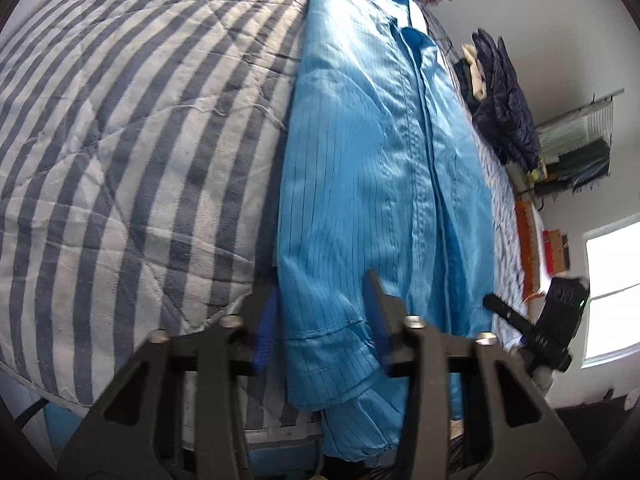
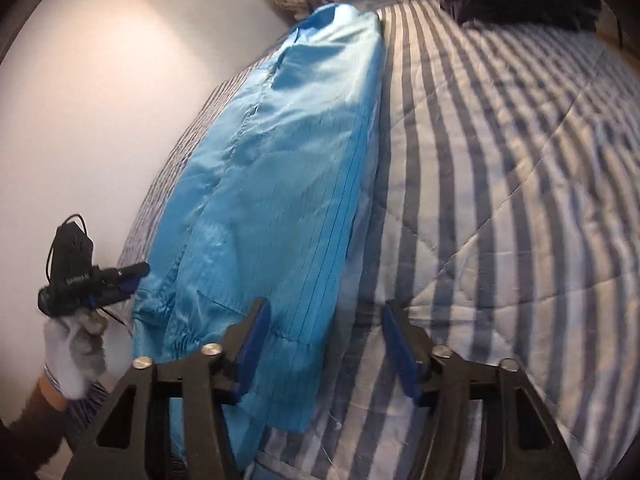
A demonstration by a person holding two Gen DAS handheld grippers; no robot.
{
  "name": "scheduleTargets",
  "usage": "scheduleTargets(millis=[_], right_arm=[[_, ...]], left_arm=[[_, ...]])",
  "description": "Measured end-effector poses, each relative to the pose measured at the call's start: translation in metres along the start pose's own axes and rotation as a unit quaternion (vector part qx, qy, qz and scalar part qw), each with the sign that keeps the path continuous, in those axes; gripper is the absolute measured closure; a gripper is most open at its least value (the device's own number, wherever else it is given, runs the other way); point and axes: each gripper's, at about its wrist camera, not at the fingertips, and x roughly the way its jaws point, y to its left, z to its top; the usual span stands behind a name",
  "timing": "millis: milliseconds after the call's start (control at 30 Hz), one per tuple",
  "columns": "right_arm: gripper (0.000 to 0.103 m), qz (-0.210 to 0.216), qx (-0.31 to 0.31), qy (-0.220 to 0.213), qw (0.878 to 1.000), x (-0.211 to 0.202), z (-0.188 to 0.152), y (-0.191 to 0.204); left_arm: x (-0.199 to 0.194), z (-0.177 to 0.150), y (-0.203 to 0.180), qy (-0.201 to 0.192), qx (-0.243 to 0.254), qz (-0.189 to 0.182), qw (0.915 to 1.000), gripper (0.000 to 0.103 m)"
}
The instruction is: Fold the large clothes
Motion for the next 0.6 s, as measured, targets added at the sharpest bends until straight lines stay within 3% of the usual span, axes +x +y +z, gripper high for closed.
scheduleTargets(millis=[67,167,267,400,433,500,567,600], right_arm=[[0.095,0.021,0.001,0.016,1.000,0.008,0.001,0.004],[0.103,-0.011,-0.009,-0.002,1.000,-0.002,-0.001,0.011],[0.103,-0.001,0.021,-0.018,1.000,-0.016,-0.003,0.002],[0.103,-0.021,-0.003,0.016,1.000,0.003,-0.009,0.008],[0.098,-0.023,-0.005,0.020,1.000,0.005,-0.009,0.010],[0.089,-0.021,-0.011,0.020,1.000,-0.001,-0.004,0.012],[0.065,-0.031,-0.034,-0.006,0.999,-0.018,0.004,0.015],[0.062,-0.035,-0.045,-0.017,0.998,-0.025,0.010,0.016]], left_arm=[[0.003,-0.001,-0.003,0.000,0.009,0.008,0.9999,0.096],[-0.005,-0.003,-0.004,-0.012,0.012,0.006,0.9998,0.101],[-0.010,-0.006,-0.007,-0.019,0.023,0.010,0.9995,0.101],[-0.001,-0.008,-0.005,-0.006,0.028,0.027,0.9992,0.100],[-0.002,-0.006,-0.005,-0.006,0.025,0.029,0.9992,0.096],[-0.012,-0.004,-0.006,-0.019,0.026,0.043,0.9985,0.075],[-0.027,-0.003,-0.012,-0.049,0.039,0.050,0.9968,0.074],[-0.037,-0.002,-0.019,-0.064,0.052,0.053,0.9951,0.074]])
